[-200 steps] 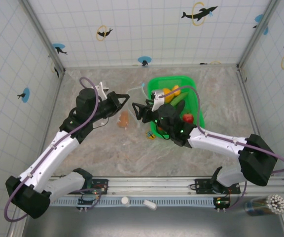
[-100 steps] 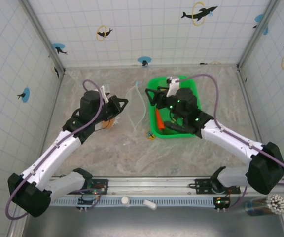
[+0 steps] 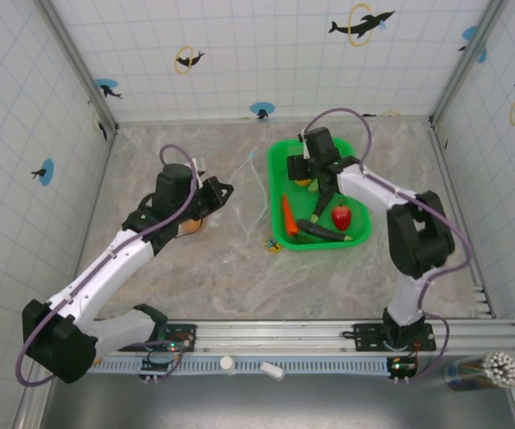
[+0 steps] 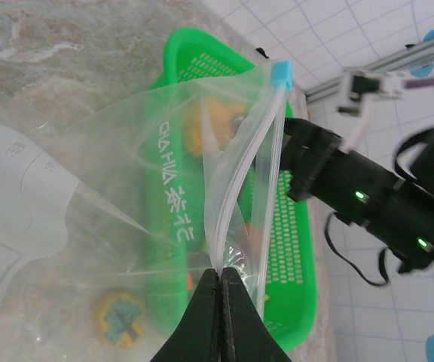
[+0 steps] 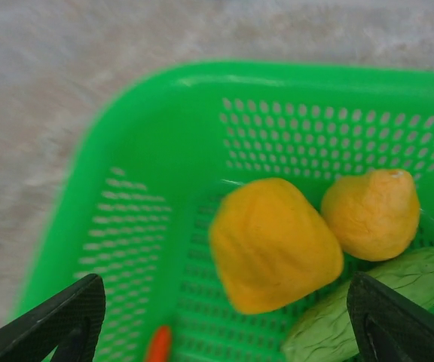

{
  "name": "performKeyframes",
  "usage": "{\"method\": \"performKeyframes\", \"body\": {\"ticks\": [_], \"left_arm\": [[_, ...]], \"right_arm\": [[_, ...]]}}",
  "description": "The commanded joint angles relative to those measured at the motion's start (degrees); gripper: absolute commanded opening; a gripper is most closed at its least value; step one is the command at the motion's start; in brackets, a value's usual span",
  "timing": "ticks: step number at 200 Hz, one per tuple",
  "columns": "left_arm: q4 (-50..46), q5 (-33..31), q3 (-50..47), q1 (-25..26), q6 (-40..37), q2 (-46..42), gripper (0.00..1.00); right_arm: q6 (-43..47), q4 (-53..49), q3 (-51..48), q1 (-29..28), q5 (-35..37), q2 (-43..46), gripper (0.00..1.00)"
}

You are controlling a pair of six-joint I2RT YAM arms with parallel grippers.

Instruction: Place the food in the zip-top bag and seal the zipper

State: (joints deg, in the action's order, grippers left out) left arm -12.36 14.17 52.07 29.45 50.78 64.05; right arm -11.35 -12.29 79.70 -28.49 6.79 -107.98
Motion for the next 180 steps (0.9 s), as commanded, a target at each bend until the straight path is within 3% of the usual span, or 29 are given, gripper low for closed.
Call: {"method": "performKeyframes", "body": {"ticks": [1, 42, 106, 145, 180], "left_arm": [[0.0, 1.0, 0.8, -0.6, -2.4, 0.5, 0.00], [-0.5, 1.4, 1.3, -0.8, -3.7, 0.4, 0.00], [-1.2, 0.4, 0.8, -1.0, -4.4, -0.4, 0.00], [-1.3, -0.3, 0.1, -1.1, -4.1, -1.4, 0.00], [-1.9, -0.9, -1.2, -1.1, -3.9, -3.3, 0.00]], "right_arm": [[5.5, -7.7, 8.3, -0.2, 4.2, -5.6, 0.86], [8.0, -12.5, 15.4, -0.4, 4.4, -14.2, 0.86], [7.8, -12.3, 10.9, -1.2, 2.6, -14.4, 0.85], [7.1, -10.4, 11.0, -0.9, 3.4, -12.8, 0.69], [5.9, -12.3, 13.3, -0.9, 3.3, -11.0, 0.65]]}}
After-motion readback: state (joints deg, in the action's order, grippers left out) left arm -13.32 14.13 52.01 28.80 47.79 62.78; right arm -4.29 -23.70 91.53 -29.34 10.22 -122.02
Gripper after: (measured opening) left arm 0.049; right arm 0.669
